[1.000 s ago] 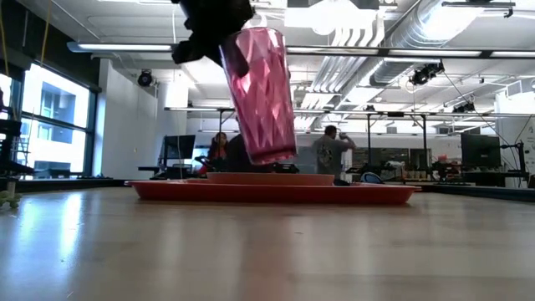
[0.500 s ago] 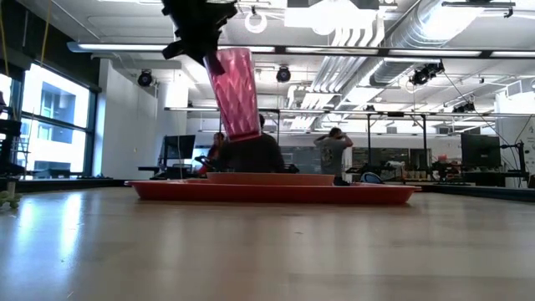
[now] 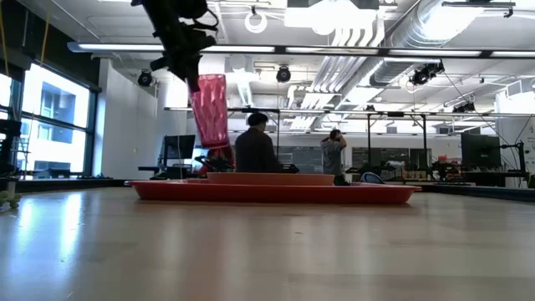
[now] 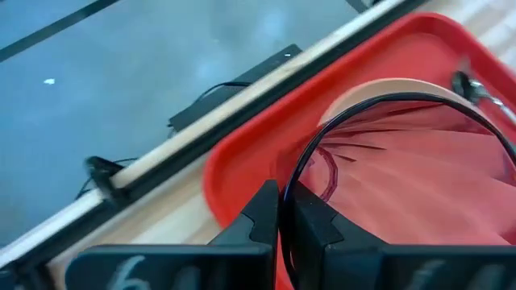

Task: Pick and place plate/cup/fork/spoon on tray
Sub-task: Put the purple glass on the red serving tray to the top left of the light orange plate

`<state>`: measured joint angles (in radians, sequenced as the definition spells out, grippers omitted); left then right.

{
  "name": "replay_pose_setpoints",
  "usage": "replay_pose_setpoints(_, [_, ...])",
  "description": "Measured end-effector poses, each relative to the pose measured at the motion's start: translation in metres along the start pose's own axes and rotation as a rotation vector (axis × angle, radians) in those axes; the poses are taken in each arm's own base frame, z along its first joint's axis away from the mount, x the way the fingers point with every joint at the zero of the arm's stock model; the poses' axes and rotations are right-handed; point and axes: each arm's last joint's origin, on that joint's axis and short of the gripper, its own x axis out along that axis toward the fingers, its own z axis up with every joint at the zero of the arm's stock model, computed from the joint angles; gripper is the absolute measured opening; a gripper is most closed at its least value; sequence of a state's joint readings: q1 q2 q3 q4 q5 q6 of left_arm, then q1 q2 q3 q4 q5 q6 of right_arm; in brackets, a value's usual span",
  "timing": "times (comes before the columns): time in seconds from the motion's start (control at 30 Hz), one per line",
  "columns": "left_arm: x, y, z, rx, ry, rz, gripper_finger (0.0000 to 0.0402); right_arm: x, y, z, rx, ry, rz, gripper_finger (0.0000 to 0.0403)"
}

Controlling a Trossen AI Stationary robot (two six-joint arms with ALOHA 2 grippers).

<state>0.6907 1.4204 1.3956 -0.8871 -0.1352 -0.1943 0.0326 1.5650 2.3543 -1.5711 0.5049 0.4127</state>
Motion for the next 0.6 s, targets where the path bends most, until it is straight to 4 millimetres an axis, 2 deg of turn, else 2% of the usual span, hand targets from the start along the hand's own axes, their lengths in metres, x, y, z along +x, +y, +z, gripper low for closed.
replay_pose_setpoints(0.23, [0.014, 0.024, 0.004, -0.002, 0.039, 0.016, 0.0005, 0.0, -0.001, 0.0, 0.061, -0.01, -0.021, 0.0069])
replay_pose_setpoints(0.6, [0.055, 0.028, 0.003, 0.034, 0.16, -0.006, 0.0005, 0.0, -0.002, 0.001, 0.089, -0.04, -0.08, 0.0069])
